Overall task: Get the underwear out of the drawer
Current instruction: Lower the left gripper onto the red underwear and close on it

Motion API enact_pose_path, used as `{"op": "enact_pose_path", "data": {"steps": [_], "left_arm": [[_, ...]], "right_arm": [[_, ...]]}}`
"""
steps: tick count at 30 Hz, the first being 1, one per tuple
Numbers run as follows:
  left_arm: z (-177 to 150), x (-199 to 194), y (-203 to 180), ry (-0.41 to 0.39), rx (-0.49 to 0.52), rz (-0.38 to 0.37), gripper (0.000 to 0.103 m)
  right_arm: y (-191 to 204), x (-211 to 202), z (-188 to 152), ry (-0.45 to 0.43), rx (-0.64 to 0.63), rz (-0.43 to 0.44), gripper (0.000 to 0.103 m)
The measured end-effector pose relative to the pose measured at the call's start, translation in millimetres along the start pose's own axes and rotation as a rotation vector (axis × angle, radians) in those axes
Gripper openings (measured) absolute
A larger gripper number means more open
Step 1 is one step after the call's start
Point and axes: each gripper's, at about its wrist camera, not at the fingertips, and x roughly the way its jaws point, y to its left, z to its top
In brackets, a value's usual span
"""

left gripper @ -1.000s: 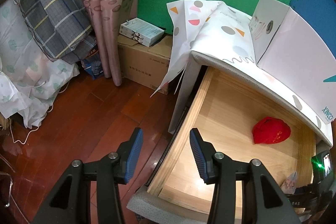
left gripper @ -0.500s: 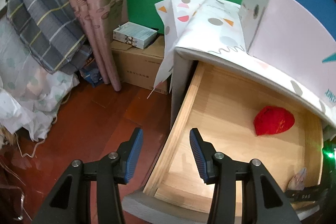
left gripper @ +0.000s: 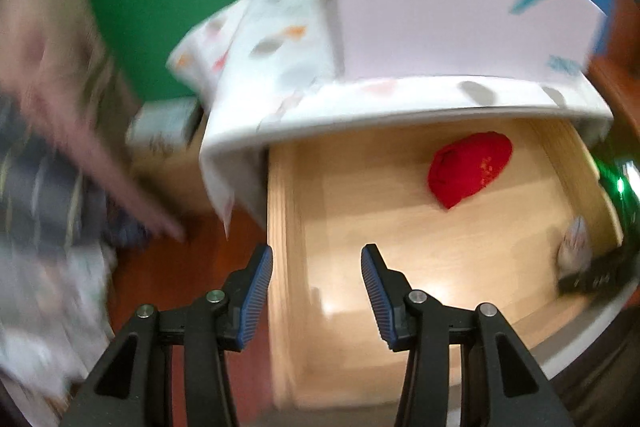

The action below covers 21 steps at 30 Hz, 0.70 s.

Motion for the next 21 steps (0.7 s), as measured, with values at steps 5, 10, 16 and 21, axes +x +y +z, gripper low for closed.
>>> {"op": "enact_pose_path", "data": {"steps": [5, 10, 16, 21], "left_arm": [[13.3, 1.5, -25.7, -0.044, 0.263, 0.014, 0.047], [18.0, 13.5, -63.0, -0.097, 0.526, 0.05, 0.047], [14.3, 30.0, -104.1, -0.181, 0.776, 0.079, 0.047], [18.3, 50.6, -121.8, -0.178, 0.854, 0.051, 0.047]], "right_arm": [[-9.0, 7.7, -18.2, -0.036, 0.004, 0.006, 0.039], [-14.2, -5.9, -22.1, -0.056, 0.004, 0.01, 0.039], [4.0, 10.7, -31.9, -0.074, 0.004, 0.019, 0.039], [14.1, 18.4, -36.1, -0.076, 0.007, 0.02, 0.04]]}}
